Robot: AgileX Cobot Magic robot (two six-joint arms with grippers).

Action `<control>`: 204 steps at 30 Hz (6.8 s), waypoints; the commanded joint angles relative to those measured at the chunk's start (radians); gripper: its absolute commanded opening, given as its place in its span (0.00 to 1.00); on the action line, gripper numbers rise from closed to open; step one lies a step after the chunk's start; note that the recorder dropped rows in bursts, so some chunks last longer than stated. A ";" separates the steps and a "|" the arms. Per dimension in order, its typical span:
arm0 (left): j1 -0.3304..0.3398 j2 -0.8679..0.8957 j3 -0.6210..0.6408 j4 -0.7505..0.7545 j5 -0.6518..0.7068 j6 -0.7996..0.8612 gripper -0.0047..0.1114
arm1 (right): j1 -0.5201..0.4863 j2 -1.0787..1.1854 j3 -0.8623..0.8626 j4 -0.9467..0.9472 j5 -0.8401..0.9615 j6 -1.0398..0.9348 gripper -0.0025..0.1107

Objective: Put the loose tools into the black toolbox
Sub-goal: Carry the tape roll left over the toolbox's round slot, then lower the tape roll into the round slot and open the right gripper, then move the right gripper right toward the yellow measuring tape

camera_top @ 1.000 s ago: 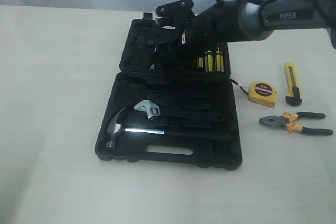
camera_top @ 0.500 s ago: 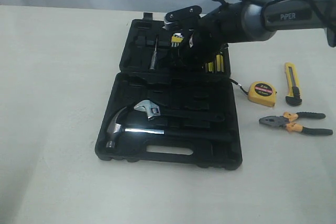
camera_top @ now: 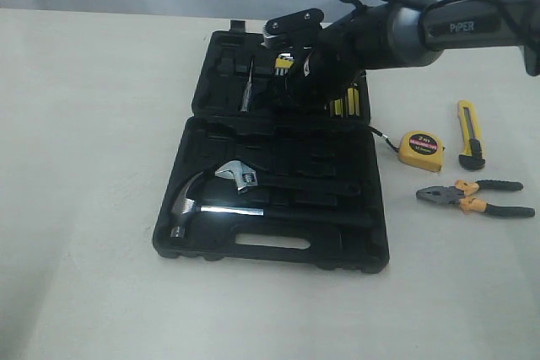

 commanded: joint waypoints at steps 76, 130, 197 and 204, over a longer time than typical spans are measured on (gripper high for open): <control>-0.006 -0.002 0.003 0.006 -0.004 -0.001 0.04 | 0.036 -0.077 -0.001 0.014 -0.101 0.020 0.03; -0.006 -0.002 0.003 0.006 -0.004 -0.001 0.04 | 0.014 -0.013 0.034 -0.013 -0.039 -0.002 0.02; -0.006 -0.002 0.003 0.006 -0.004 -0.001 0.04 | -0.246 -0.359 0.036 -0.039 0.546 -0.081 0.03; -0.006 -0.002 0.003 0.006 -0.004 -0.001 0.04 | -0.346 -0.357 0.154 0.135 0.536 -0.213 0.27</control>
